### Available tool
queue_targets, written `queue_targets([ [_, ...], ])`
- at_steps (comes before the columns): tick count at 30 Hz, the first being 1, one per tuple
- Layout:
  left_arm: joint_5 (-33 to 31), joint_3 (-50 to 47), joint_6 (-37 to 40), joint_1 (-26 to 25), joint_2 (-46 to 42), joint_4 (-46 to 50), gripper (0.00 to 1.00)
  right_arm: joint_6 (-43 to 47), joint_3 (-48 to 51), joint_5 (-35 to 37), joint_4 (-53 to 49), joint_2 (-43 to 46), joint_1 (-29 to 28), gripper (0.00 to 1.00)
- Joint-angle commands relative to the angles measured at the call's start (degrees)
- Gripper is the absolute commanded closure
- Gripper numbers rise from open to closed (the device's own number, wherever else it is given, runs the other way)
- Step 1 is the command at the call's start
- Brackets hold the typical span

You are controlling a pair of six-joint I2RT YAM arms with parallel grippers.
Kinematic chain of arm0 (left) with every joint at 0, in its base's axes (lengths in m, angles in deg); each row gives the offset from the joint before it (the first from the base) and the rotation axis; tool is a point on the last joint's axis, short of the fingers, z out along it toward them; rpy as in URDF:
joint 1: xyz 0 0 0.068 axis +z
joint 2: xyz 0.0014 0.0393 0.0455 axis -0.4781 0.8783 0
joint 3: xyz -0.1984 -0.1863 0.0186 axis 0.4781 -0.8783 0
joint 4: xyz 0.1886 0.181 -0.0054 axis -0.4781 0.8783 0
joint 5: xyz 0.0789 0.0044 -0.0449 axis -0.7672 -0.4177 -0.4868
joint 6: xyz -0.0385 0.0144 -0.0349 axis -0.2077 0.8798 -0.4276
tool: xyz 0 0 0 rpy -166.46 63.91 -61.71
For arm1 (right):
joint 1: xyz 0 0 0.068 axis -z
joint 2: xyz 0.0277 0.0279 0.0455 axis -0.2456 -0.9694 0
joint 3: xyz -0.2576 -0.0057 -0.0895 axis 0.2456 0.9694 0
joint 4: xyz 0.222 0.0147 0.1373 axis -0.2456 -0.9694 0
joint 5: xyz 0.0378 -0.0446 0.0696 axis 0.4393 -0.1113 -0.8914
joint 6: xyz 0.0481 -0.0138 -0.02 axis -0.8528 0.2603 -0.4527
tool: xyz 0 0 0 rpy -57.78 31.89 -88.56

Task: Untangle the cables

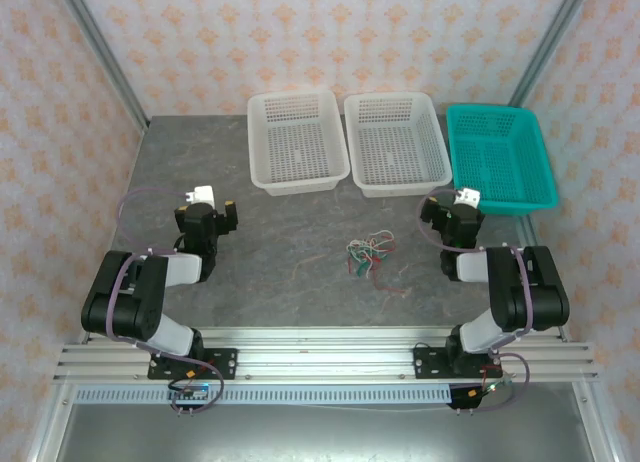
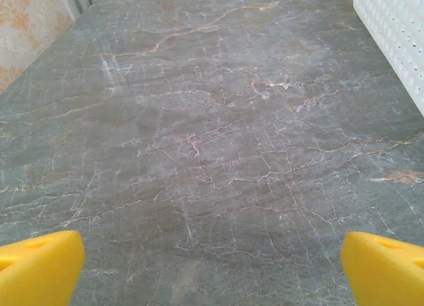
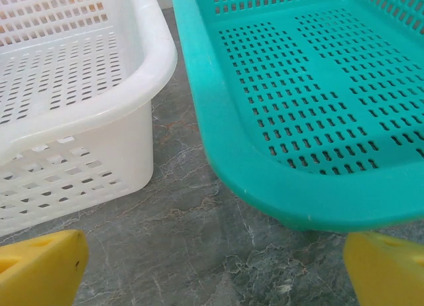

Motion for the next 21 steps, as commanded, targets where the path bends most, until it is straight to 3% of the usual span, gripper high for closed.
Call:
queue_targets([
  [1,0.11,1.15,0.38,-0.11,0.16,-1.2,0.0,0.64,-0.37,-0.29,0.44,0.33,0.32,0.01],
  [18,0.23,1.04,0.4,-0.05,0.11,-1.26,0.0,0.47,-0.38,0.77,0.17,1.85,0.14,0.01],
  [21,2.21,1.62,1.56,-0.31,-1.76,1.09,0.02,-1.54,-4.03,7.56,-16.37,11.37,-1.37,0.01],
])
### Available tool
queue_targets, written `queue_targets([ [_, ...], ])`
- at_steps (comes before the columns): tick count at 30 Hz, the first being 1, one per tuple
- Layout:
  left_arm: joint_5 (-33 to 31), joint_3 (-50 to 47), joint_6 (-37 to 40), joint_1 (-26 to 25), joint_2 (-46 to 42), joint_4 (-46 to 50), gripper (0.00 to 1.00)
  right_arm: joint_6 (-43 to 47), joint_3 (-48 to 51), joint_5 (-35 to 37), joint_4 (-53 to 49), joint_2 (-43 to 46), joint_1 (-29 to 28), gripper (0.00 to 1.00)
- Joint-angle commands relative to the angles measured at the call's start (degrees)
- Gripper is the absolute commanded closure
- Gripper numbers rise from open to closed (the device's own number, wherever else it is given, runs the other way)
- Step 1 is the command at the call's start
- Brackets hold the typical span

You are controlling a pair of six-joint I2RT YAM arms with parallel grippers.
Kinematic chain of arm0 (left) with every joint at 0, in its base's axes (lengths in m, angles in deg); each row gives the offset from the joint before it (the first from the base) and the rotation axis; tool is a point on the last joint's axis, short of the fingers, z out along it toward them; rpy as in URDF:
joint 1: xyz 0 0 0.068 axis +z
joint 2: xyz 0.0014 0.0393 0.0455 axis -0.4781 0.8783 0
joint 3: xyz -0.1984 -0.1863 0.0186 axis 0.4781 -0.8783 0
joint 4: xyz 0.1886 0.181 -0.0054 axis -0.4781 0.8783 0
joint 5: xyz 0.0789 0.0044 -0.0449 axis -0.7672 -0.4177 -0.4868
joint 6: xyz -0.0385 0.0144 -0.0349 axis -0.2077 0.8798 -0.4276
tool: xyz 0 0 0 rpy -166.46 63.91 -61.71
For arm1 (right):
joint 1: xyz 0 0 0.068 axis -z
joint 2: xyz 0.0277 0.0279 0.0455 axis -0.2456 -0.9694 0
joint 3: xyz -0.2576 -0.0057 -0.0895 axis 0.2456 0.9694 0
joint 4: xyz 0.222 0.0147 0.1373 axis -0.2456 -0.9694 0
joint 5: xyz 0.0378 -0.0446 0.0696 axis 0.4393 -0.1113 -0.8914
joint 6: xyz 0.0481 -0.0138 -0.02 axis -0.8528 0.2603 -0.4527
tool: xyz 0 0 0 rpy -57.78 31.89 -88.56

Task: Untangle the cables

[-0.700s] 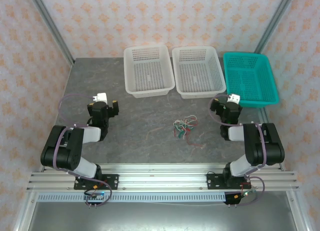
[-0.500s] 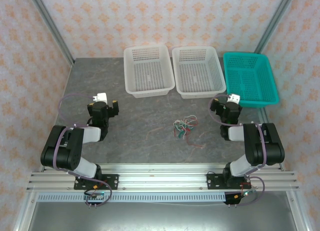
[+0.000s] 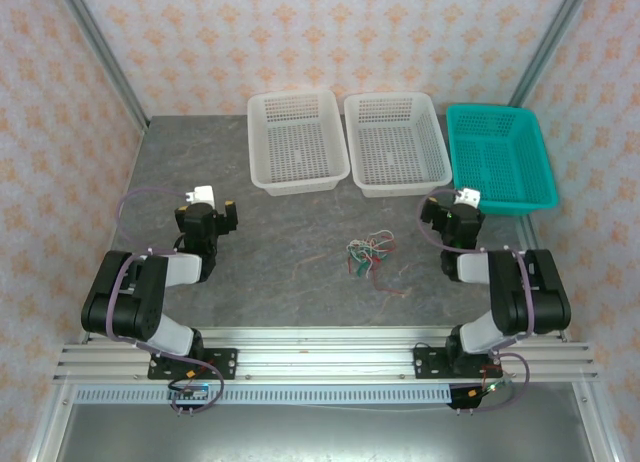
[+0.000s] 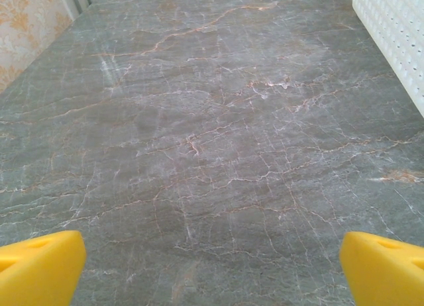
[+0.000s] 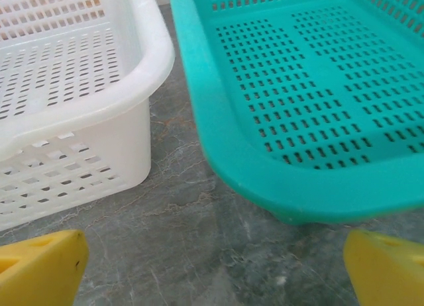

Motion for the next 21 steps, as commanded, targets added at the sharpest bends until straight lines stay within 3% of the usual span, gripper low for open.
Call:
queue_targets([
  [1,0.51,2.18,1.6,-1.02,-3.89,3.88,0.02,-7.2,-6.07,9.5,-19.0,11.26,-1.15,0.01],
  [3,-4.48,3.84,0.98,-2.78,-9.13,11.25,0.02,-18.54,-10.46,10.8,-32.6,18.51,-1.07,0.02],
  [6,-9.71,6.6,-4.42,-5.01,-17.99,23.01,0.01,-24.98,-10.31,1.45,-39.59,27.79,-1.86,0.06],
  [8,-11.44,11.25,-12.92,-6.16,-22.39,34.87,0.01,-28.53,-10.95,-4.33,-44.89,33.13,-2.83,0.07],
  [12,-0.16,17.47,-24.96,-10.7,-25.46,45.52,0.02,-28.08,-17.7,-14.71,-59.46,33.06,-7.71,0.1],
  [15,9.62,20.87,-36.74,-16.61,-23.73,49.7,0.1,-22.38,-22.61,-20.5,-67.12,27.41,-14.52,0.12],
  [17,15.14,24.04,-40.86,-22.22,-19.53,52.65,0.17,-18.87,-27.36,-20.31,-74.23,22.09,-18.67,0.12],
  [21,17.94,30.26,-43.3,-34.41,-10.44,55.52,0.28,-19.46,-29.83,-20.76,-78.09,15.96,-21.33,0.13],
])
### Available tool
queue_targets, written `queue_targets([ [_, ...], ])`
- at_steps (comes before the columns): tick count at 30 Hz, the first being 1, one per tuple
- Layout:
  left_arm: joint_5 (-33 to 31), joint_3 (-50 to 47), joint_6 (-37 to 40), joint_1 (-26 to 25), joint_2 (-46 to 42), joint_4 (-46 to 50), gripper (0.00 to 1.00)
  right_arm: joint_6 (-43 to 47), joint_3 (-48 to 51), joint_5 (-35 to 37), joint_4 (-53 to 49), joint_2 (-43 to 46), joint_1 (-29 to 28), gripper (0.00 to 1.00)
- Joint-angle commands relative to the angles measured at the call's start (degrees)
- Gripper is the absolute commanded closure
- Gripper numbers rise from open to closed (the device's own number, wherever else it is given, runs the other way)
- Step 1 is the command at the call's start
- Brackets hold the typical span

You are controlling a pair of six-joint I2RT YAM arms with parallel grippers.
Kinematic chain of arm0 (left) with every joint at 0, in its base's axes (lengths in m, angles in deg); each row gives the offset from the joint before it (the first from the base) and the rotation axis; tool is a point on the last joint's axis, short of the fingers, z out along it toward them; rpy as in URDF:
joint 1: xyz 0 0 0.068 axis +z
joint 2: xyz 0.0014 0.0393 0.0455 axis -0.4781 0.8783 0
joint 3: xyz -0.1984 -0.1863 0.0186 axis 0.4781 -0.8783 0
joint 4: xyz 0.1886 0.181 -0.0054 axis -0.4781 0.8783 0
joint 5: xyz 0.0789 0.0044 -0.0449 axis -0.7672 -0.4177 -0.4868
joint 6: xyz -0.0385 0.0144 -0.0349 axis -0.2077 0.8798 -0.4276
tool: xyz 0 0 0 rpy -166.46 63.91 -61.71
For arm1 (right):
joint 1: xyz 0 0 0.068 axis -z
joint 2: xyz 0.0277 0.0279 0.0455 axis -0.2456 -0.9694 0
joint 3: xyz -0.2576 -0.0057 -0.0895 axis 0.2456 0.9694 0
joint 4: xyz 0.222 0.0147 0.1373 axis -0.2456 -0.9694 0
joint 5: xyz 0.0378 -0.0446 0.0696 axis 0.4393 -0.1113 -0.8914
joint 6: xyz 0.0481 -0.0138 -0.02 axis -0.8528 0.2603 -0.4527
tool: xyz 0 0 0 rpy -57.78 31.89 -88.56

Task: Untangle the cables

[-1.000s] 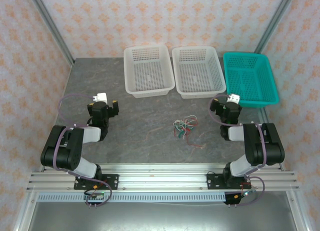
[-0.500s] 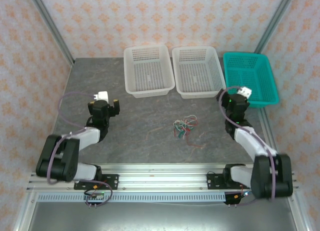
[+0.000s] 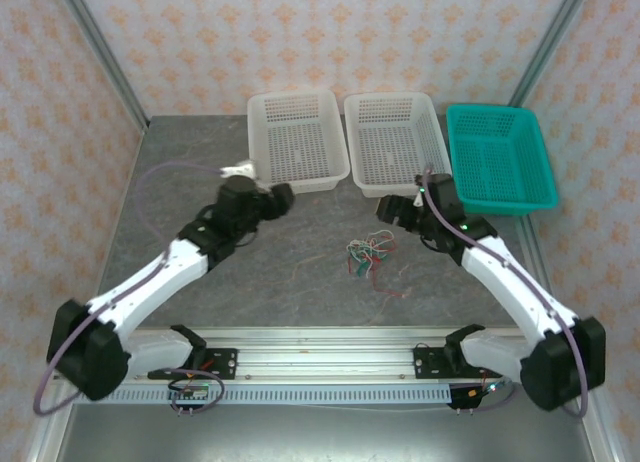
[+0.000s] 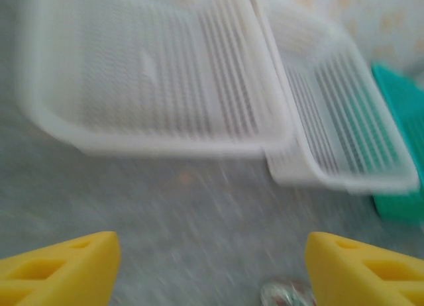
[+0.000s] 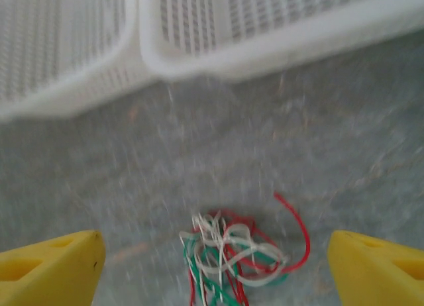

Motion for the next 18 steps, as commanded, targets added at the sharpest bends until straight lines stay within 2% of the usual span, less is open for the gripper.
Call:
queue_targets([
  [1,8.01,3.75,-7.14,-8.12,6.34,5.52,0.3,0.39,-0.07,-2.23,-8.58,-1.24,-0.74,0.13],
  [5,9.45,6.27,-5.42,-13.96,14.21,1.86,0.31,-0.23,3.3,-1.5,-6.36,-4.75,-0.75,0.12],
  [10,9.79,8.36,-1.54,-14.44,18.31,-0.01,0.32,6.95,-5.84,-7.64,-14.89,-20.18,-2.76,0.12],
  [14,4.8,10.39,4.18,-14.42,15.99,4.7,0.28,5.96,-7.96,-7.81,-11.17,-27.24,-6.01,0.14],
  [15,3.24,10.49,5.13,-14.43,15.31,5.93,0.27,5.75,-8.46,-7.79,-10.42,-28.7,-6.57,0.17],
  [18,-0.37,10.67,6.54,-14.42,14.12,9.08,0.26,6.45,-10.63,-1.33,-11.18,-33.01,-8.65,0.43],
])
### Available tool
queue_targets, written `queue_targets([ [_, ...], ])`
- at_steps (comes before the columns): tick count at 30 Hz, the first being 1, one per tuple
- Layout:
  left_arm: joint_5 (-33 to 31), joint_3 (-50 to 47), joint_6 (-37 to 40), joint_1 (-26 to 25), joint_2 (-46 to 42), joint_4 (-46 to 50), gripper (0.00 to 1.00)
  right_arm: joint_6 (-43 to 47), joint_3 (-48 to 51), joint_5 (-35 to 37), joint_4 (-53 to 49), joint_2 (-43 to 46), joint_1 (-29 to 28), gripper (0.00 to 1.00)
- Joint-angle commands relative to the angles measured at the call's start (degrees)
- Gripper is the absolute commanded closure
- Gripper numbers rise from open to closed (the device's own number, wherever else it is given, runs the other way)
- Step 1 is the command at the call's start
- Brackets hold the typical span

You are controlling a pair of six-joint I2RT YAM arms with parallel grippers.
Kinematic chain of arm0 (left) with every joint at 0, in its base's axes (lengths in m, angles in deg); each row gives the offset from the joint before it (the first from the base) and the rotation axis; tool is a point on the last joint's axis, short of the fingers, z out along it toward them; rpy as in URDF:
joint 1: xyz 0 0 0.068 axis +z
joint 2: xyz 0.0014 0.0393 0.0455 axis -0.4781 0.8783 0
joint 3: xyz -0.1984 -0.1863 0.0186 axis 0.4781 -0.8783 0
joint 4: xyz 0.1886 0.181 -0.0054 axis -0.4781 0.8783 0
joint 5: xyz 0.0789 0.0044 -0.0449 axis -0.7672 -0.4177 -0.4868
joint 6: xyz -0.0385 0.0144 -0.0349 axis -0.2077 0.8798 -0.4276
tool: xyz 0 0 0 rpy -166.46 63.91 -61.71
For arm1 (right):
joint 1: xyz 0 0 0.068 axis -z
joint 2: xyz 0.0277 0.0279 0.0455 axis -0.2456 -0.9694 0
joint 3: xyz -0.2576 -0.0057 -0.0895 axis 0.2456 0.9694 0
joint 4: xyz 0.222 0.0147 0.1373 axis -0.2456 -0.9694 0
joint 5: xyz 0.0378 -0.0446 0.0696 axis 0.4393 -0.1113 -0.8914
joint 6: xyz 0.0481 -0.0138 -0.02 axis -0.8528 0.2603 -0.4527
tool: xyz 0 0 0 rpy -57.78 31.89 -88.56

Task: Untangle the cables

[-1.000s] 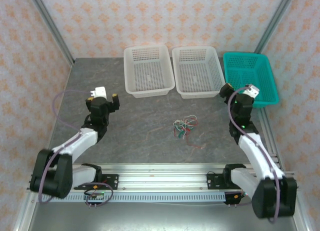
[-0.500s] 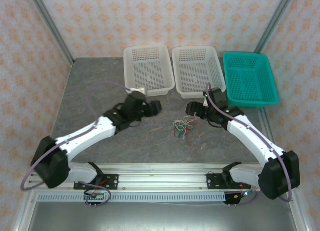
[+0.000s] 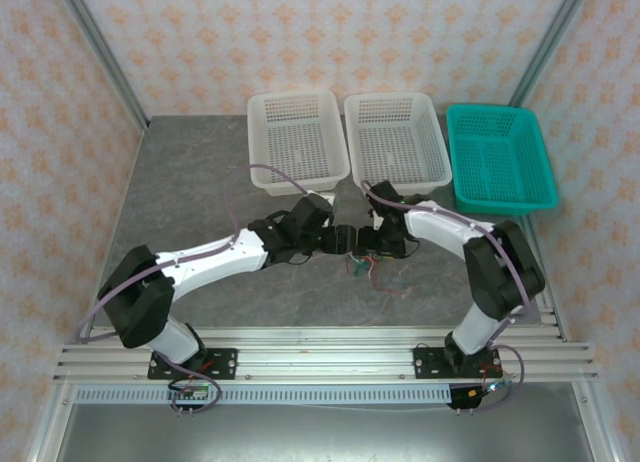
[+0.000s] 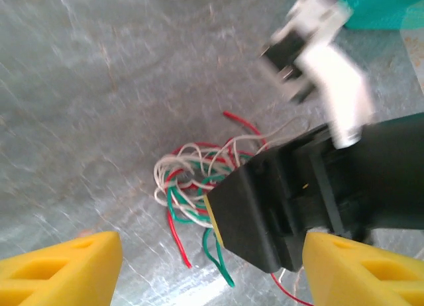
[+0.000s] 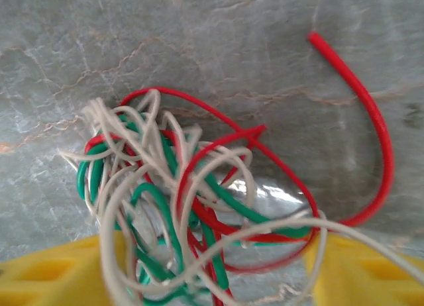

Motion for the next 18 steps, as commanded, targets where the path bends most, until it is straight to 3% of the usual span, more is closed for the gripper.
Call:
queue_targets([
  [1,-5.64,1.36,4.55,0.29,-2.42,4.96,0.26,0.81,-2.52,7.07,-1.42,-3.19,-1.69,0.55],
  [4,-4.38,0.0,4.16,0.28,-3.52,3.36,0.26,0.27,-1.89,8.31,-0.46,-3.08,-1.77,0.96],
  [5,-3.88,-0.66,4.47,0.26,-3.99,2.7,0.25,0.16,-1.28,7.15,0.3,-2.06,-1.7,1.0],
  [8,-3.59,-0.1,9.52,0.36,-4.35,5.09,0.23,0.2,0.79,2.22,2.94,2.8,-1.37,1.0],
  [12,-3.15,2.12,21.17,1.3,-4.91,10.36,0.22,-4.79,4.27,-12.61,10.19,9.55,3.45,1.0],
  [14,3.51,0.23,23.26,4.01,-6.75,7.43,0.21,-6.18,4.05,-18.56,12.21,11.64,5.72,1.0],
  [18,15.09,-0.64,20.46,9.4,-7.46,3.14,0.2,-7.13,1.82,-29.47,13.89,12.78,8.11,1.0],
])
